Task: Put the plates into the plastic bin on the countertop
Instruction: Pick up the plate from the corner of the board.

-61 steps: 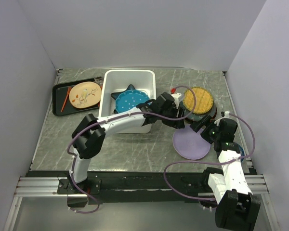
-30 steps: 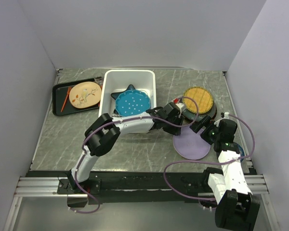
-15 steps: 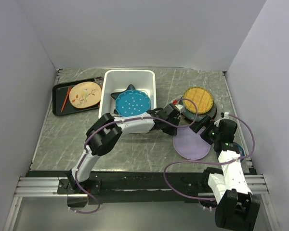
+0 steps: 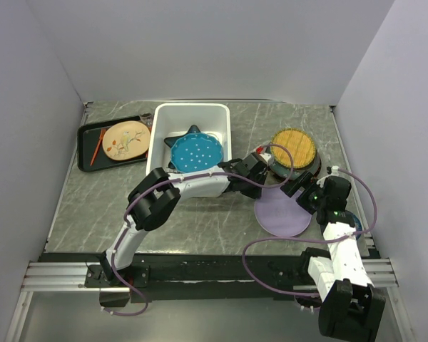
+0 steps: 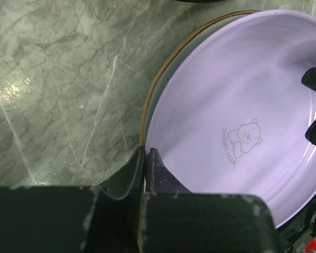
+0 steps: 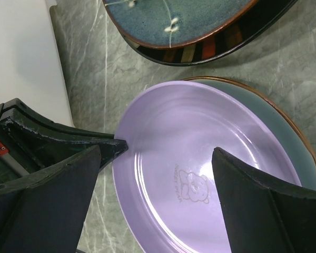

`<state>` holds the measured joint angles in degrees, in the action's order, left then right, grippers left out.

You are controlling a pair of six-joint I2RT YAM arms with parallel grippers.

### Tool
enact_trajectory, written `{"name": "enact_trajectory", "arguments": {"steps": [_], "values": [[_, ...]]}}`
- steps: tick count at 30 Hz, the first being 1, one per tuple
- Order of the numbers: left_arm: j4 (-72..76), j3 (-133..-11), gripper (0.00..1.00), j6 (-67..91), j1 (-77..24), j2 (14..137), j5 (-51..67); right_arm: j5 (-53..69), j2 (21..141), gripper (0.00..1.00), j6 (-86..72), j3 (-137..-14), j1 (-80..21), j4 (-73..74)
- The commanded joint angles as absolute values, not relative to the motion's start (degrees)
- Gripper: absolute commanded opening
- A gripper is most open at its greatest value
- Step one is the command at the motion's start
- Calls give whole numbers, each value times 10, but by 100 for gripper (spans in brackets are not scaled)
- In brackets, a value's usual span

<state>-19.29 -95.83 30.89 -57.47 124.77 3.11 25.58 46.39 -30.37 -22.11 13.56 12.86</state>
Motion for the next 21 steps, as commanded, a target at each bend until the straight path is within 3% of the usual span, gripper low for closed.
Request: {"name": "enact_trajectory", "arguments": {"steps": [1, 21], "values": [[-199, -972, 1, 305, -577, 1215, 17, 262, 462, 93, -297, -218, 141, 105], [-219, -971, 1, 302, -577, 1170, 6, 265, 455, 93, -301, -212, 141, 103]]}}
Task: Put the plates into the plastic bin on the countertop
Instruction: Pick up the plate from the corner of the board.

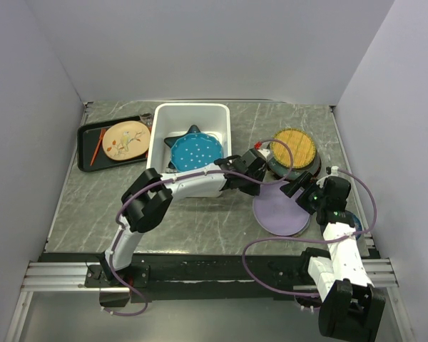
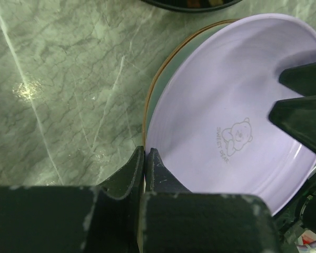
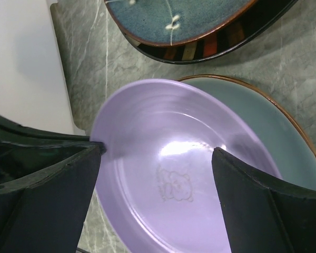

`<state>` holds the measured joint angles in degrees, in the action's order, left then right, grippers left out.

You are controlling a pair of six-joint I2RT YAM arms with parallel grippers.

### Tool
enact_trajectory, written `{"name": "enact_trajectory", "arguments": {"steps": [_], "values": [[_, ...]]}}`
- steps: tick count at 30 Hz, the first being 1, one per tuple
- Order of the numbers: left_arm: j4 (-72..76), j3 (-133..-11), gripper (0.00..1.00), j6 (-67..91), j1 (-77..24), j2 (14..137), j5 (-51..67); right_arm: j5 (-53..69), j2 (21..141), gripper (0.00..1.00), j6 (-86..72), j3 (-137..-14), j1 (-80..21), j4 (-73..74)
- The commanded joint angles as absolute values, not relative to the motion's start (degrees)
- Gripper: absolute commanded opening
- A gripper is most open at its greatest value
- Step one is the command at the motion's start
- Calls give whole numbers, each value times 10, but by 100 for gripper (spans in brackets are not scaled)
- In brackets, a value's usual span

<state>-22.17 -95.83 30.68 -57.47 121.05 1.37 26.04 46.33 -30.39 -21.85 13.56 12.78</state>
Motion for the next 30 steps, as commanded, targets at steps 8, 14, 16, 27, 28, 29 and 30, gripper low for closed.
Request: {"name": "enact_trajectory", "arguments": {"steps": [8, 14, 16, 27, 28, 29, 30], "values": [[-236, -978, 1, 302, -577, 1163, 3, 262, 450, 93, -301, -211, 141, 103], [-256, -989, 1, 299, -577, 1162, -24, 264, 448, 93, -301, -210, 141, 102], [-259, -991, 1, 300, -577, 1160, -31, 262, 448, 93, -302, -211, 141, 104], [-286, -1003, 1, 299, -577, 1147, -62, 262, 417, 93, -303, -208, 141, 104], [-287, -1004, 1, 299, -577, 1146, -63, 262, 416, 93, -303, -208, 141, 105], [-287, -1005, 1, 298, -577, 1144, -68, 262, 415, 93, -304, -208, 141, 106], [-292, -1005, 1, 299, -577, 1143, -69, 262, 415, 93, -303, -209, 141, 107]]}}
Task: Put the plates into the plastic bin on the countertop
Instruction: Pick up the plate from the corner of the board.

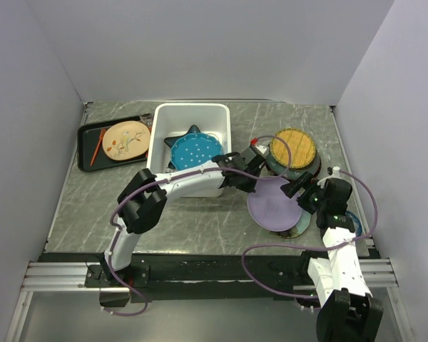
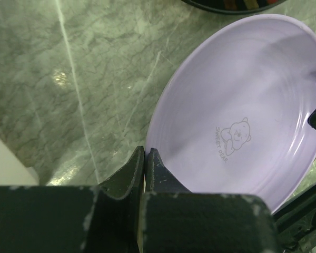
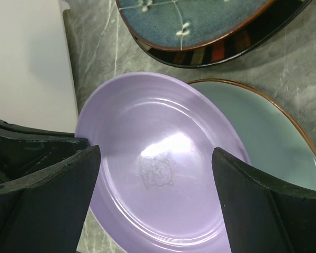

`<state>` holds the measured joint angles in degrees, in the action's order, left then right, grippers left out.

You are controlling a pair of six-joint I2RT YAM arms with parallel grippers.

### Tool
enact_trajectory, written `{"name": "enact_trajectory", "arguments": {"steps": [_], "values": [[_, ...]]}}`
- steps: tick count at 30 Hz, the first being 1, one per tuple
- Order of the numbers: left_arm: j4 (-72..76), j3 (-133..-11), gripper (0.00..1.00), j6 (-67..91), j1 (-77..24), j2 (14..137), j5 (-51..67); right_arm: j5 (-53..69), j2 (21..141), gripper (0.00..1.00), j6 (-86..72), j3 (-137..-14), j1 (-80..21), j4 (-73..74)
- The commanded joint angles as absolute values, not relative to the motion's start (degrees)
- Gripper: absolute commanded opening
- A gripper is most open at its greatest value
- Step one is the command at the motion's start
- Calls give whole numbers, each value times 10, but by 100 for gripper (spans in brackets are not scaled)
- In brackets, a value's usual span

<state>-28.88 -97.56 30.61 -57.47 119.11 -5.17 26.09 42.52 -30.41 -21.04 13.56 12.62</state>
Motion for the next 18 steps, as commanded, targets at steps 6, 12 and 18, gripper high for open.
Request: {"name": "enact_trajectory", "arguments": {"steps": [6, 12, 18], "values": [[-304, -1014, 1, 298, -576, 1136, -84, 271, 406, 93, -302, -217, 141, 113], [-311, -1017, 1, 297, -575, 1131, -93, 272, 382, 93, -300, -239, 141, 135], [-320, -1021, 1, 299, -569, 1129, -98, 272, 368, 93, -299, -261, 141, 157]]}}
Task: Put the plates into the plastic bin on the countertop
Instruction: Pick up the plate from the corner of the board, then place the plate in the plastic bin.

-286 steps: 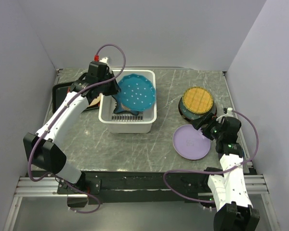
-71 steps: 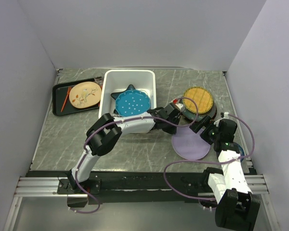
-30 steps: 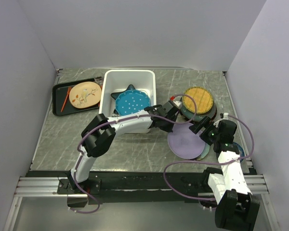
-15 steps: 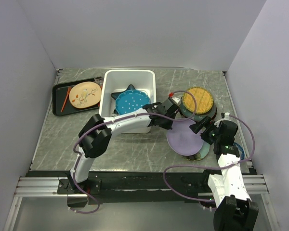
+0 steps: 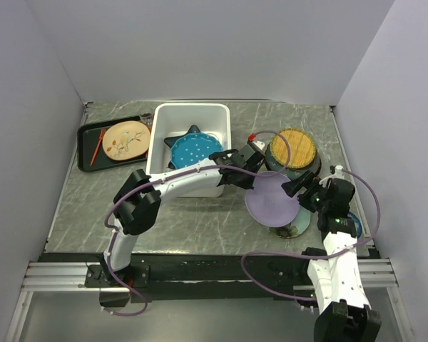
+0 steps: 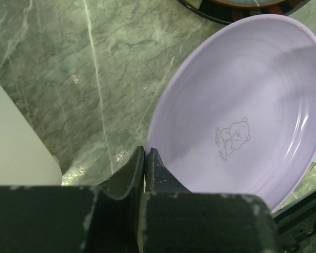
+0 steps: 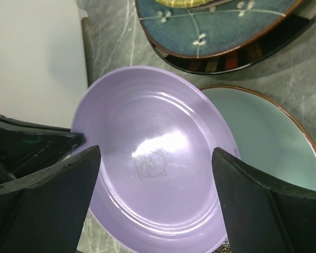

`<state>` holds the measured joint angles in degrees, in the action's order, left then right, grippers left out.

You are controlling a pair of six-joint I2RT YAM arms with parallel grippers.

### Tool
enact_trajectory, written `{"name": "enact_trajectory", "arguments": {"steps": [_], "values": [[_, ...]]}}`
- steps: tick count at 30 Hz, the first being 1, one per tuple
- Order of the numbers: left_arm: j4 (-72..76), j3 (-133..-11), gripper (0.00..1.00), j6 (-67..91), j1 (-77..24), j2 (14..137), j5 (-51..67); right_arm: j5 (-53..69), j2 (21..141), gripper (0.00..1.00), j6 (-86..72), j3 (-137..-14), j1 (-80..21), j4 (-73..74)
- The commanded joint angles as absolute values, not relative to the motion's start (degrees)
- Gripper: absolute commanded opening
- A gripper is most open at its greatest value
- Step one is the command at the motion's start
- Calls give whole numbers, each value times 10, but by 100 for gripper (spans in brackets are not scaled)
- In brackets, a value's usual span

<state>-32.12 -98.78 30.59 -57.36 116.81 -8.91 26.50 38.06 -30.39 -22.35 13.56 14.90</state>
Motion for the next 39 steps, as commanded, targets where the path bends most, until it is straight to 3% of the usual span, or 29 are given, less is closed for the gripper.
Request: {"name": "enact_trajectory", "arguments": {"steps": [1, 39], "values": [[-321, -1021, 1, 299, -567, 1128, -99, 272, 365, 93, -299, -264, 141, 162], [-306, -945, 1, 298, -469, 971, -132, 254, 352, 93, -295, -275, 142, 178]]}}
